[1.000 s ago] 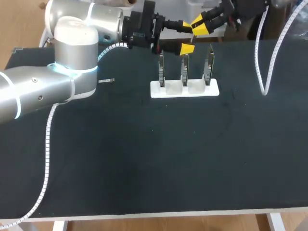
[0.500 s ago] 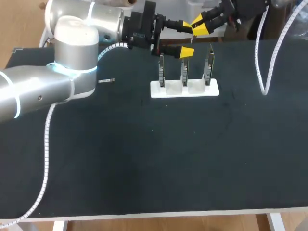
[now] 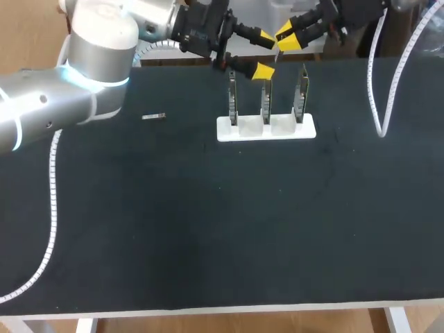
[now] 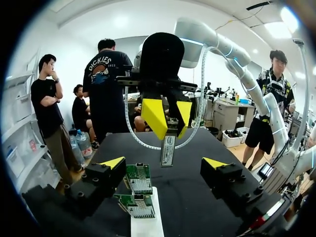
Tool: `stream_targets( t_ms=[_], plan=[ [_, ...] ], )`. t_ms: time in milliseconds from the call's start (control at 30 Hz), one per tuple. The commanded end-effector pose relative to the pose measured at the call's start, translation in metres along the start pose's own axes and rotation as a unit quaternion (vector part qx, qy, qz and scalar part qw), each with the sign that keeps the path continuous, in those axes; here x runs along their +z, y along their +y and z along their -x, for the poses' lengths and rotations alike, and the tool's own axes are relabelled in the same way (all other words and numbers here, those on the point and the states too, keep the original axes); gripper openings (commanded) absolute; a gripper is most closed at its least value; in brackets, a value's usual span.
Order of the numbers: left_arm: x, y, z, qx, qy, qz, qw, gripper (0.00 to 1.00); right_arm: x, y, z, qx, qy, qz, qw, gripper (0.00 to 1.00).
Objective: Pick up the optical module with the left hand, and insert it into the network port with the right hand.
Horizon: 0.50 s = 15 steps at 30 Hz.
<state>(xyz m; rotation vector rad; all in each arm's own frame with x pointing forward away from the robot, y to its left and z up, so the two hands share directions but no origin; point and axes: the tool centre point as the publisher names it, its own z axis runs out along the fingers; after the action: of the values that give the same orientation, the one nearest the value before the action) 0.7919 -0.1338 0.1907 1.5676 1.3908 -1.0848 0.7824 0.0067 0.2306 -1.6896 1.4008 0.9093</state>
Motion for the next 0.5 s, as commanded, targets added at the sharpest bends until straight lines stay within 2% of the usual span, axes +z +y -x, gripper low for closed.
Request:
stream_targets(
  t_ms=[33,367,500],
  plan=[
    [-0.001,-0.011,-0.006,-0.001,-0.004,0.01,1.0,1.0,0.0,0.001,0.0,0.0,0.0,-0.001,1.0,0.0],
    [-0.013,-0.021,-0.013,-0.009,-0.002,0.034,0.999,1.0,0.0,0.001,0.0,0.0,0.0,-0.001,1.0,0.0],
    [-0.016,-0.02,-0.012,-0.007,0.014,0.048,0.999,1.0,0.0,0.001,0.0,0.0,0.0,-0.001,1.0,0.0]
  ],
)
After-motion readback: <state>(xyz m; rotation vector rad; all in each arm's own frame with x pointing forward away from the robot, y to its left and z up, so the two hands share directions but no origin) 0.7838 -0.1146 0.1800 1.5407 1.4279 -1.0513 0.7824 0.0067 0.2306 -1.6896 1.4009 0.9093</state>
